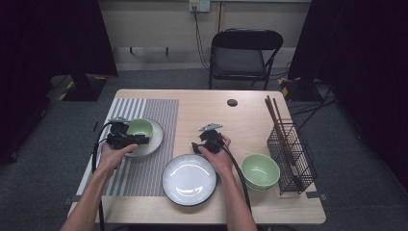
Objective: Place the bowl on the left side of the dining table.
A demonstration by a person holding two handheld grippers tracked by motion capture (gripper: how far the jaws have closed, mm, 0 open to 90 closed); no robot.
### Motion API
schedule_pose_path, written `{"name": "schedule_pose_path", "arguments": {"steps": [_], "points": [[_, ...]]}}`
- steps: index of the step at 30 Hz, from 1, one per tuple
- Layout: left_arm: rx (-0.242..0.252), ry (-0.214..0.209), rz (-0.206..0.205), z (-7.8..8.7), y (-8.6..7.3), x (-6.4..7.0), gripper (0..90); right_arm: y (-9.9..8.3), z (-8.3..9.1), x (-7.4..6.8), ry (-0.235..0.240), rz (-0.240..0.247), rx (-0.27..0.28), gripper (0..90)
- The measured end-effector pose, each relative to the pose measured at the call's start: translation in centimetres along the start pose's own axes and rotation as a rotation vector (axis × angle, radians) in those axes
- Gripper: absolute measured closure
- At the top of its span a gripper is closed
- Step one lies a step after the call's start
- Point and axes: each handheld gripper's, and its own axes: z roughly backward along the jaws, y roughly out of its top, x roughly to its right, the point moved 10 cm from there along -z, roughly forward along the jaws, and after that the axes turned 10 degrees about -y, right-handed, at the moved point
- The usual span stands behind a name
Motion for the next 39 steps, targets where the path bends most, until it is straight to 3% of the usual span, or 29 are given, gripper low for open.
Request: {"name": "schedule_pose_path", "arguments": {"steps": [5, 9, 14, 21, 27, 30, 32, 39], "points": [[0.016, 0.012, -0.023, 0.7, 0.1, 0.2, 61.9, 0.0, 0.0, 0.0, 0.0, 0.0, 0.0, 24.5], [-0.01, 0.053, -0.061, 1.1, 0.1, 0.2, 58.2, 0.0, 0.0, 0.0, 0.0, 0.0, 0.0, 24.5], [0.008, 0.055, -0.061, 1.6, 0.2, 0.4, 51.3, 0.0, 0.0, 0.0, 0.0, 0.0, 0.0, 24.5], [0.013, 0.099, -0.068, 2.7, 0.0, 0.4, 46.0, 0.0, 0.0, 0.0, 0.001, 0.001, 0.0, 24.5], [0.037, 0.089, -0.069, 3.7, -0.3, 1.0, 39.6, 0.0, 0.0, 0.0, 0.0, 0.0, 0.0, 24.5], [0.046, 0.094, -0.101, 4.5, -0.2, 1.5, 38.8, 0.0, 0.0, 0.0, 0.0, 0.001, 0.0, 24.5], [0.042, 0.121, -0.121, 4.8, -0.4, 1.8, 44.0, 0.0, 0.0, 0.0, 0.0, 0.0, 0.0, 24.5], [0.058, 0.143, -0.137, 5.8, -1.7, 2.8, 35.7, 0.0, 0.0, 0.0, -0.001, 0.0, 0.0, 24.5]]}}
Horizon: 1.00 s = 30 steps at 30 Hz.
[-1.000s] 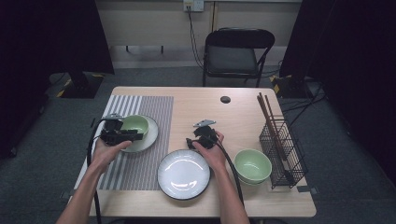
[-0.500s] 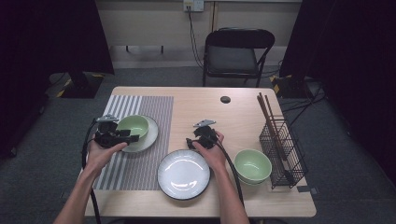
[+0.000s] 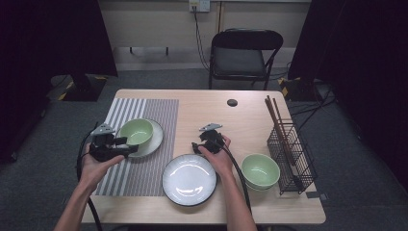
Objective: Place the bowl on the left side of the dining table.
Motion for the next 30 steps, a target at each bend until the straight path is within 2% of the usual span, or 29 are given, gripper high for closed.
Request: {"name": "schedule_pose_path", "arguments": {"steps": [3, 7, 8, 10, 12, 15, 19, 20, 24, 26, 28, 30], "points": [[-0.003, -0.007, 0.002, 0.4, -0.9, 0.4, 34.1, 0.0, 0.0, 0.0, 0.001, 0.001, 0.0, 24.4], [-0.023, 0.005, -0.008, 0.3, -2.4, 0.9, 30.9, 0.0, 0.0, 0.0, 0.001, 0.002, 0.0, 24.5], [-0.034, 0.021, -0.015, 0.0, -3.1, 0.9, 30.9, 0.0, 0.0, 0.0, 0.001, 0.002, 0.0, 24.5], [-0.041, 0.028, -0.015, -0.2, -3.5, 0.9, 29.8, 0.0, 0.0, 0.0, 0.001, 0.001, 0.0, 24.4], [-0.068, 0.018, -0.004, -1.0, -4.7, 1.1, 28.8, 0.0, 0.0, 0.0, 0.001, 0.001, 0.0, 24.5], [-0.114, 0.019, -0.013, -1.9, -6.2, 1.3, 26.4, 0.0, 0.0, 0.0, 0.001, 0.001, 0.0, 24.4], [-0.14, 0.027, -0.017, -2.5, -7.0, 1.5, 26.1, 0.0, 0.0, 0.0, 0.001, 0.002, 0.0, 24.5], [-0.147, 0.012, -0.016, -2.7, -7.2, 1.6, 26.0, 0.0, 0.0, 0.0, 0.001, 0.002, 0.0, 24.5], [-0.165, 0.023, -0.009, -3.1, -8.1, 1.2, 24.6, 0.0, 0.0, 0.0, 0.001, 0.002, 0.0, 24.5], [-0.162, 0.049, -0.03, -3.3, -8.5, 0.9, 24.1, 0.0, 0.0, 0.0, 0.001, 0.001, -0.001, 24.5], [-0.168, 0.049, -0.026, -3.4, -8.6, 0.8, 24.1, 0.0, 0.0, 0.0, 0.0, 0.0, -0.001, 24.5], [-0.166, 0.07, -0.013, -3.6, -8.9, 0.4, 23.2, 0.0, 0.0, 0.0, 0.0, 0.0, -0.001, 24.4]]}}
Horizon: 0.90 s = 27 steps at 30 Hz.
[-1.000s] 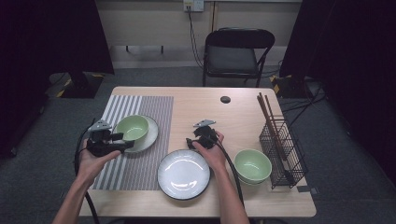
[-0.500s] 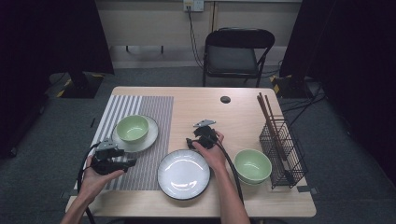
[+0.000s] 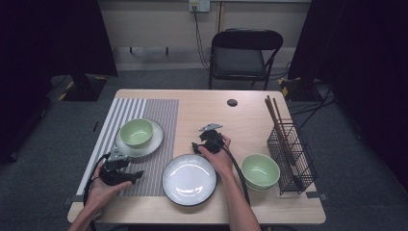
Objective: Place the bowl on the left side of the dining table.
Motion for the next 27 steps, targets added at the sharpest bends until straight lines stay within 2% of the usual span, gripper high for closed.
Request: {"name": "schedule_pose_path", "arguments": {"steps": [2, 3, 5, 6, 9, 12, 15, 16, 22, 24, 27], "points": [[-0.01, 0.005, 0.006, -0.3, -0.3, -0.1, 23.0, 0.0, 0.0, 0.0, -0.003, -0.004, -0.001, 24.4], [-0.013, 0.011, -0.021, -0.3, -0.4, -0.1, 23.4, -0.1, 0.1, -0.1, -0.003, -0.005, -0.003, 24.1], [-0.013, 0.005, -0.026, -0.3, -0.5, -0.1, 23.3, -0.1, 0.1, -0.1, -0.001, 0.0, -0.004, 24.0], [-0.006, -0.003, -0.028, -0.3, -0.5, -0.1, 23.1, -0.1, 0.2, -0.2, 0.003, -0.002, -0.01, 23.7], [0.021, 0.02, -0.044, -0.5, -0.5, -0.2, 21.5, -0.2, 0.5, -0.4, 0.022, -0.012, -0.022, 22.8], [0.03, 0.013, -0.052, -0.5, -0.5, -0.2, 21.3, -0.1, 0.6, -0.5, 0.031, -0.015, -0.021, 22.1], [0.054, 0.014, -0.054, -0.5, -0.6, -0.2, 21.0, 0.3, 1.3, -0.5, 0.037, -0.026, 0.004, 21.9], [0.069, 0.008, -0.069, -0.5, -0.7, -0.4, 19.5, 0.7, 1.7, -0.5, 0.032, -0.03, 0.017, 21.9], [0.069, 0.012, -0.067, -0.5, -0.7, -0.4, 19.4, 1.7, 3.1, -0.4, 0.038, -0.041, 0.049, 22.2], [0.069, 0.011, -0.067, -0.5, -0.7, -0.4, 19.4, 2.4, 4.0, -0.5, 0.047, -0.053, 0.07, 22.3], [0.069, 0.009, -0.067, -0.5, -0.7, -0.4, 19.4, 2.8, 4.6, -0.5, 0.037, -0.054, 0.084, 22.4]]}}
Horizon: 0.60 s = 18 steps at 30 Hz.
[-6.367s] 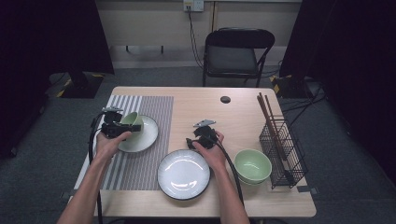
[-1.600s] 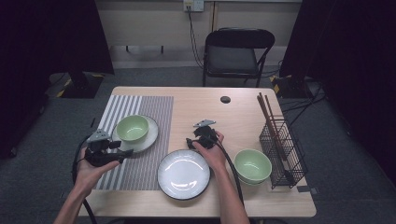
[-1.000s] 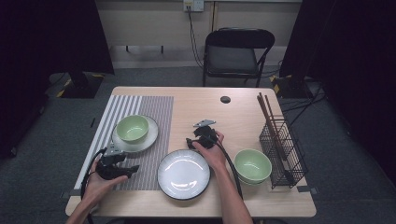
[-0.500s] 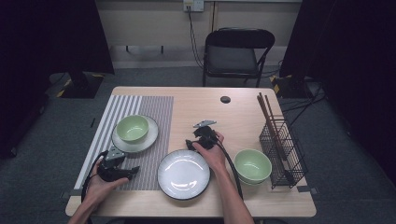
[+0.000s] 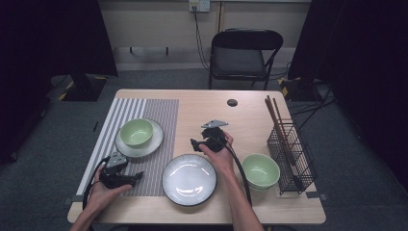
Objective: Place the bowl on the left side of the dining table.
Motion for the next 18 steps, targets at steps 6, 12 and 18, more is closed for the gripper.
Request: {"name": "schedule_pose_path", "arguments": {"steps": [6, 12, 18], "points": [[0.001, -0.002, 0.001, 0.0, 0.0, 0.0, 19.6, 1.3, 1.9, -0.3, 0.0, -0.001, 0.024, 24.6], [0.001, -0.002, 0.001, 0.0, 0.0, 0.0, 19.7, 2.0, 3.2, -0.1, 0.017, -0.024, 0.048, 25.2], [0.002, -0.002, 0.002, 0.0, 0.0, 0.0, 19.6, 2.9, 4.9, -0.6, 0.028, -0.005, 0.073, 28.7]]}}
